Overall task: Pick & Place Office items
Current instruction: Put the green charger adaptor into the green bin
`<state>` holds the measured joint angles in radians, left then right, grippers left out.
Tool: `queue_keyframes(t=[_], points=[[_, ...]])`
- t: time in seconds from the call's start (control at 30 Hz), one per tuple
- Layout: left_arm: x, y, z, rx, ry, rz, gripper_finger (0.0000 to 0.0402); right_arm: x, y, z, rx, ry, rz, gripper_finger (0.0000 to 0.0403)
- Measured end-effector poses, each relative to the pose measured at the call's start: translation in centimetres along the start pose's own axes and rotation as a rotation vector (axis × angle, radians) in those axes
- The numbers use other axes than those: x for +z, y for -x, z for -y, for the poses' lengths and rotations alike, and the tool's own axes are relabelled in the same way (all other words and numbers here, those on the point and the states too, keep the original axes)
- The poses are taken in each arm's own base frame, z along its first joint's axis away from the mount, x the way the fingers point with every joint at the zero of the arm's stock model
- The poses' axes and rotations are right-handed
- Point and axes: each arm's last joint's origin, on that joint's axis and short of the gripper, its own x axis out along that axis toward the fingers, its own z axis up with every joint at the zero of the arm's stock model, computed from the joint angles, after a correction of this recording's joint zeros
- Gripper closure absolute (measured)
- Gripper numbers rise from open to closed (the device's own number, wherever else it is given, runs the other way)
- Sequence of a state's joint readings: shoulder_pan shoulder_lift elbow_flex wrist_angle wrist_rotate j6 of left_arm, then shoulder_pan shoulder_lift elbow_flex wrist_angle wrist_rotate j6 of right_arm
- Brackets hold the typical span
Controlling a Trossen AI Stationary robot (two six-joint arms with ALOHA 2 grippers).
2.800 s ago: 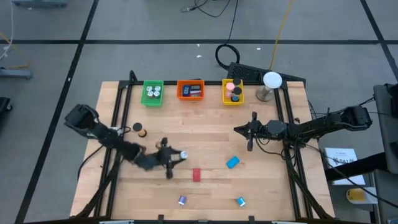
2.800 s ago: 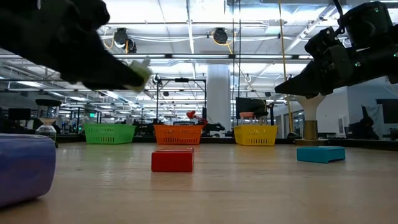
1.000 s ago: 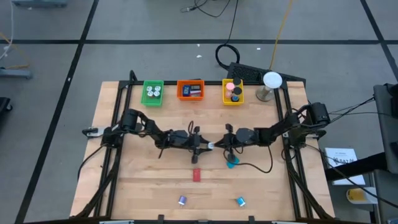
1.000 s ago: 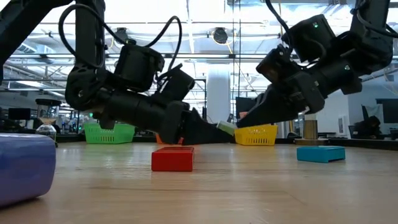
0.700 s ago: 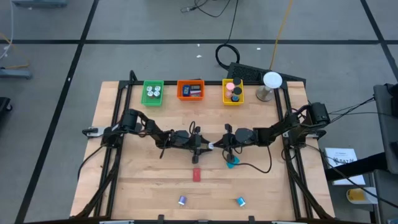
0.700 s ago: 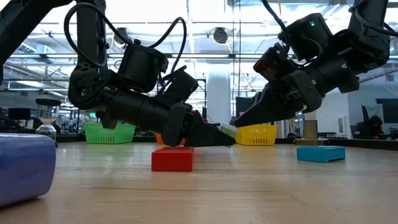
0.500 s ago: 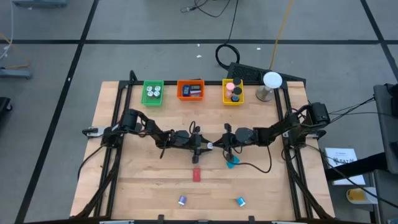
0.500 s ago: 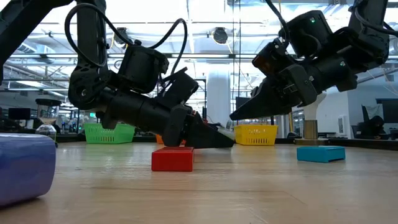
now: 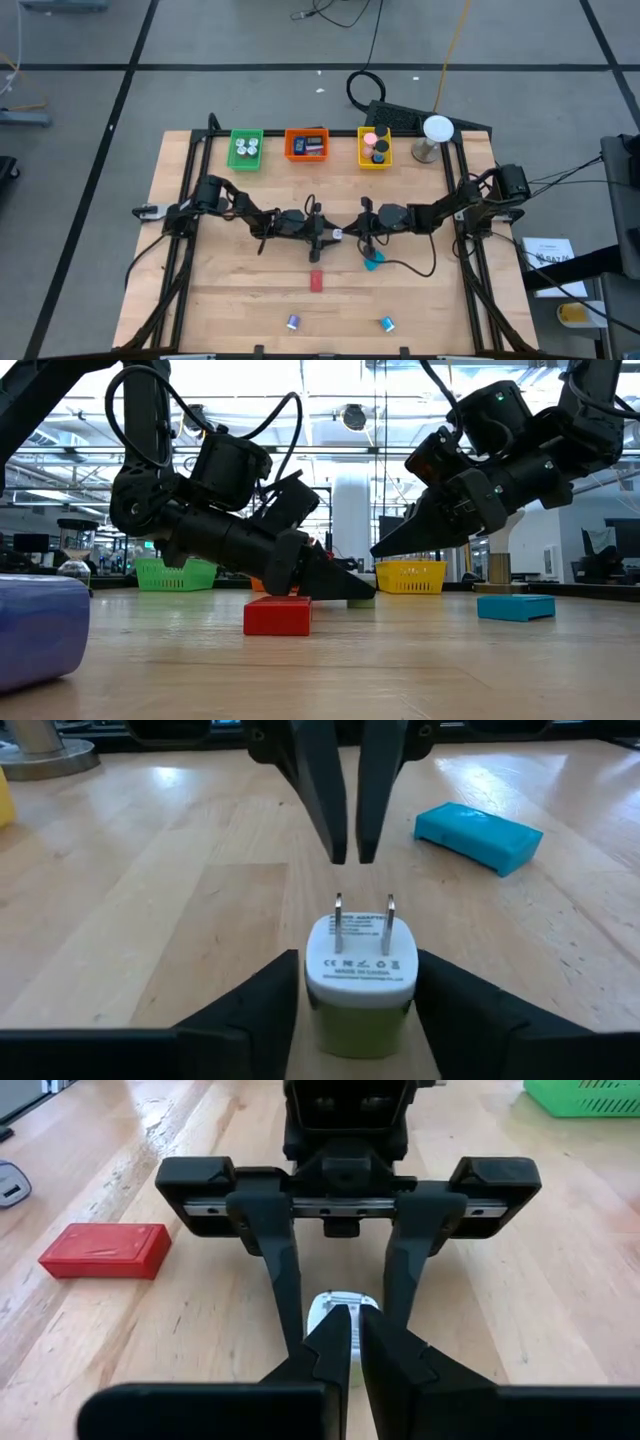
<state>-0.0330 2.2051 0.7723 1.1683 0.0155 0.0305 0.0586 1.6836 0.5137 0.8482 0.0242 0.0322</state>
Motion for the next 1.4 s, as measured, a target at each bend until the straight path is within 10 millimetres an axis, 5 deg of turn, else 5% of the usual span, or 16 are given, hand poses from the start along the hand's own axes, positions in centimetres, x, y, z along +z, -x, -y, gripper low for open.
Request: queue_keyframes(t=[0.47, 0.7, 1.03, 1.4], points=[[4.2, 1.6, 0.2, -0.037, 0.029, -0.122, 0.0093, 0.5, 0.7, 0.0, 0.0, 0.001, -0.026, 0.0387], [7.1, 0.5, 0.5, -0.037, 0.119, -0.337, 0.0107, 0.8, 3.0, -0.1, -0.01, -0.007, -0.193, 0.0387], [12.3, -1.1, 0.1, -0.035, -0.047, -0.568, 0.0128, 0.2, 6.2, -2.3, -0.059, 0.059, -0.251, 0.0387], [11.9, -1.4, -1.0, -0.03, 0.026, -0.598, 0.0128, -1.0, 8.3, -2.6, -0.022, 0.051, -0.144, 0.0387]])
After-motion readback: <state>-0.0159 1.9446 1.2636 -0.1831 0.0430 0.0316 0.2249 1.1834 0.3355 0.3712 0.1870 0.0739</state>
